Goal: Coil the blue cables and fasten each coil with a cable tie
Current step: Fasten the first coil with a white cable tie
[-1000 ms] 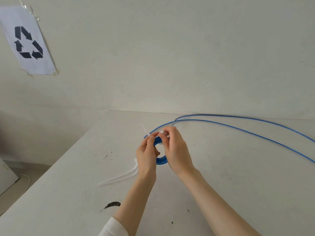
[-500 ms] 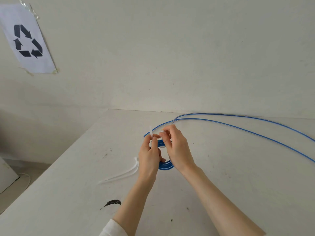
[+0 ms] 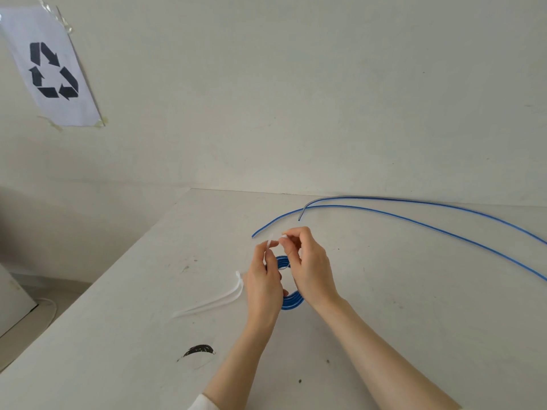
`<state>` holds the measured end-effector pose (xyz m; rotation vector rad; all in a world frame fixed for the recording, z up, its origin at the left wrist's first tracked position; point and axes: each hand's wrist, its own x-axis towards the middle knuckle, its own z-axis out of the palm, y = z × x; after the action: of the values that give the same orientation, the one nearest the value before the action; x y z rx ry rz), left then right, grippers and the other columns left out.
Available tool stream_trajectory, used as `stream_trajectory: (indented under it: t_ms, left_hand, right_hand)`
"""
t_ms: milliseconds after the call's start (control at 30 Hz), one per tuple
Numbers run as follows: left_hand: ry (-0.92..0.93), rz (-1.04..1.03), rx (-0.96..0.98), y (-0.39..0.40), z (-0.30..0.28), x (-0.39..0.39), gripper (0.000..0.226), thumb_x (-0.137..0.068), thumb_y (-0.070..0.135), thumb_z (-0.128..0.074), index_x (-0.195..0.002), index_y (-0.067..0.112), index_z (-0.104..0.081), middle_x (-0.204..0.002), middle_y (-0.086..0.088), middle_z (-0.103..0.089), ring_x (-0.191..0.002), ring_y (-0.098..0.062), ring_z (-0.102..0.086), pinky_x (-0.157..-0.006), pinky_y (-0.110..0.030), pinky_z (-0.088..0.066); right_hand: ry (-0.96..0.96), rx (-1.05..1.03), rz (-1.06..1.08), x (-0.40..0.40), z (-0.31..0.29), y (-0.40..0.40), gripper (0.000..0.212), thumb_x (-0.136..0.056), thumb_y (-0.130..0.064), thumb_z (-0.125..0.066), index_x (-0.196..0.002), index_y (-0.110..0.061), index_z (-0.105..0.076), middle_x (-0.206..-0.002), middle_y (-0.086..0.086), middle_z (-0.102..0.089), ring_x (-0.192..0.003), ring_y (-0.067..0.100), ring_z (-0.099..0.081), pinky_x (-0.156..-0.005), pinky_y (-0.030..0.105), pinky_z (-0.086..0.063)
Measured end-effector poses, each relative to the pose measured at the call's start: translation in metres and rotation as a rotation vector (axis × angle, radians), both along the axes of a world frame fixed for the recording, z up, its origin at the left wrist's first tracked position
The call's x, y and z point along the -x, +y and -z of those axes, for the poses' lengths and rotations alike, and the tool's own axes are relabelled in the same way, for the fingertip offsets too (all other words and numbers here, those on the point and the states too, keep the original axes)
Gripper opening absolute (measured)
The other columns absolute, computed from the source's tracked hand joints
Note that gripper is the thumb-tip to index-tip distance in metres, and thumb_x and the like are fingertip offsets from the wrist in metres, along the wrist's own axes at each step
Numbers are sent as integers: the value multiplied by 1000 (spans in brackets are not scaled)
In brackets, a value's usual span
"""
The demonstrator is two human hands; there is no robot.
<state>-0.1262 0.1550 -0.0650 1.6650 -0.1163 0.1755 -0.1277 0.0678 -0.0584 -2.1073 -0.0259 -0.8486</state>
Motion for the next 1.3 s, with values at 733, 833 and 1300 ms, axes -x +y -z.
stream_trajectory:
  t_ms: [733,833,1300]
  left_hand:
    - [-75,8,-333,-1,5,-9,28,-90,14,-27,-85,31,-49,-44,5,-47,-39,-9,-33,-34,-15,-26]
    - [-119,-13,-380,0,3,-8,26,-89,9,-28,-89,26,-49,-43,7,-44,-43,-12,-30,-37,-16,-28]
    - [-429,73,-666,7,-2,-7,30,-84,-4,-40,-107,11,-53,-72,3,-61,-57,-30,-44,-54,-36,-38]
  right_hand:
    - [6,222,33,3,5,-19,23,-93,-33,-51,-100,-11,-56,-88,0,-70,-77,25,-63,-74,33,-46]
    - [1,229,16,4,5,-20,23,-93,-33,-52,-98,-11,-56,-85,1,-70,-74,25,-63,-72,28,-42]
    - [193,-43,-235,-1,-19,-37,9,-86,-20,-64,-81,-18,-57,-80,-10,-66,-79,1,-64,-70,14,-50]
